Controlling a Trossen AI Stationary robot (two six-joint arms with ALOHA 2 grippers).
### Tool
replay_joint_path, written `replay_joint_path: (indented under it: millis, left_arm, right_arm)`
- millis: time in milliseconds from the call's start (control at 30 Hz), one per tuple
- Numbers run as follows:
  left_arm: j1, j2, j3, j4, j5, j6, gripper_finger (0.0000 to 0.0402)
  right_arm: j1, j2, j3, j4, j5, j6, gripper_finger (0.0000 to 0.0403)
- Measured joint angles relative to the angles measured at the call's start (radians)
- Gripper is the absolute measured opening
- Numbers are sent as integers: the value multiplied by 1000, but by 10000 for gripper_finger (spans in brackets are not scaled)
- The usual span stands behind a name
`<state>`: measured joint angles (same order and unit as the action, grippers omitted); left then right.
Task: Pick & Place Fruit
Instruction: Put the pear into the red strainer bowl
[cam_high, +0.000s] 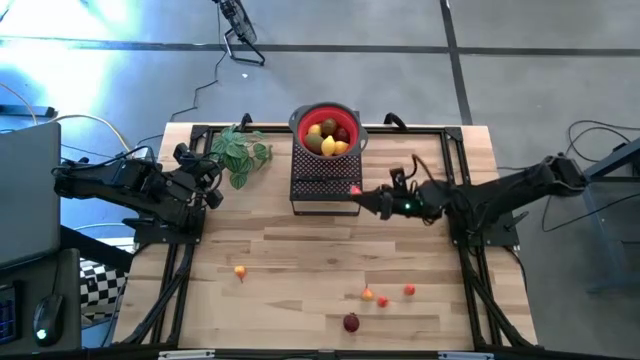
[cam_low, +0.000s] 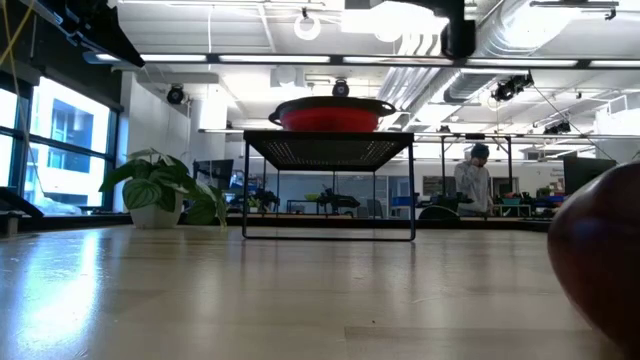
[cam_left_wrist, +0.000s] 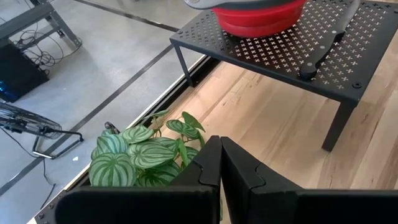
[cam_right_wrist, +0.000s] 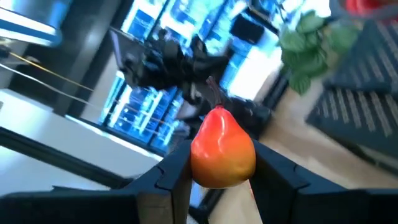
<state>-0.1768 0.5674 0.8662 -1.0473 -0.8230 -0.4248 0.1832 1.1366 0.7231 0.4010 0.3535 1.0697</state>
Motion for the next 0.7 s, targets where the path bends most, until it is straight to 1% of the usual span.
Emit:
replay_joint_path:
  millis: [167,367,533,700]
  left_arm:
    - [0,0,0,-2,0,0,0]
    - [0,0,0,-3,0,0,0]
    - [0,0,0,-3,0,0,0]
    - [0,0,0,-3,0,0,0]
  right_arm:
    - [-53,0,51,5,-16,-118,125]
    - [-121,18,162,-18,-16,-282,125]
    - [-169,84,293,-108,-48,-388,124]
    - [-216,184,457,-296,-76,-460,125]
